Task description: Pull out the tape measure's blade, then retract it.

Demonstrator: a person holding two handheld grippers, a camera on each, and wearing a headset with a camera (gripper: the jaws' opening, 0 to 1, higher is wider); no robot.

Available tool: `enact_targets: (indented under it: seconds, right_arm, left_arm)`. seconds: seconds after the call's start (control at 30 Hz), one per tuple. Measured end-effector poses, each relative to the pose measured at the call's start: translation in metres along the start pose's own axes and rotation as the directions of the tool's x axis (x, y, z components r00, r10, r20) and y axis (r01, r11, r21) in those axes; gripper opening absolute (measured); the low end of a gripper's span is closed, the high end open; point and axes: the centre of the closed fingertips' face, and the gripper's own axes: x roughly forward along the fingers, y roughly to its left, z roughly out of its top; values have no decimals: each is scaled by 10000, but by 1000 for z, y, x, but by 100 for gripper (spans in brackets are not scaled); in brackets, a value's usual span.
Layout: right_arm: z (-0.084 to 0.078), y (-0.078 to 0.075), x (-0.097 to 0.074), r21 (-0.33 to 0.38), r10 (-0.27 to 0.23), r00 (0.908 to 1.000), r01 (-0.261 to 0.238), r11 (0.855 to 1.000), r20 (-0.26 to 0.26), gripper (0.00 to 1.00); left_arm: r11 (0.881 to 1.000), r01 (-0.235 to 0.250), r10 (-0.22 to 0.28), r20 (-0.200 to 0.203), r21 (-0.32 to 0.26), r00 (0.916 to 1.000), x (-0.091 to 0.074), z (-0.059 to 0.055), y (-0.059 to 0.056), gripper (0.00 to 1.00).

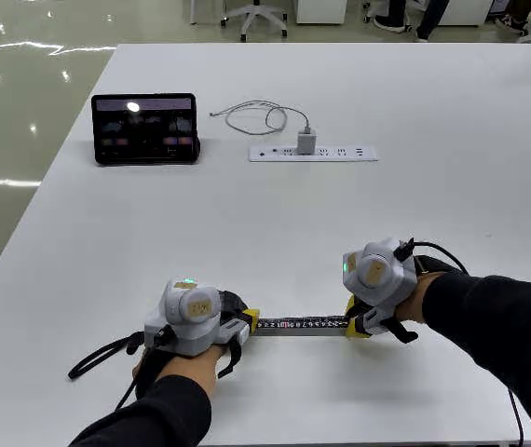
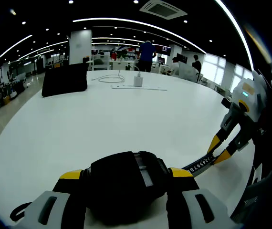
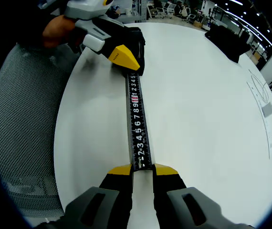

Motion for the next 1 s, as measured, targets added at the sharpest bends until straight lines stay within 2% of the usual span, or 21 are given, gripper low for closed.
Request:
enact_targets:
  seconds: [0.4, 1.0]
  right_arm:
    - [5, 1, 2, -378, 129, 9999, -127, 9992, 44, 11]
    - [15, 2, 6, -292, 84, 9998, -80, 9995, 163, 11]
  left_arm:
    - [10000, 3, -3, -5, -2, 10000, 0, 0, 0, 65]
    - [10000, -10, 10, -5, -22, 10000, -1, 0, 0, 65]
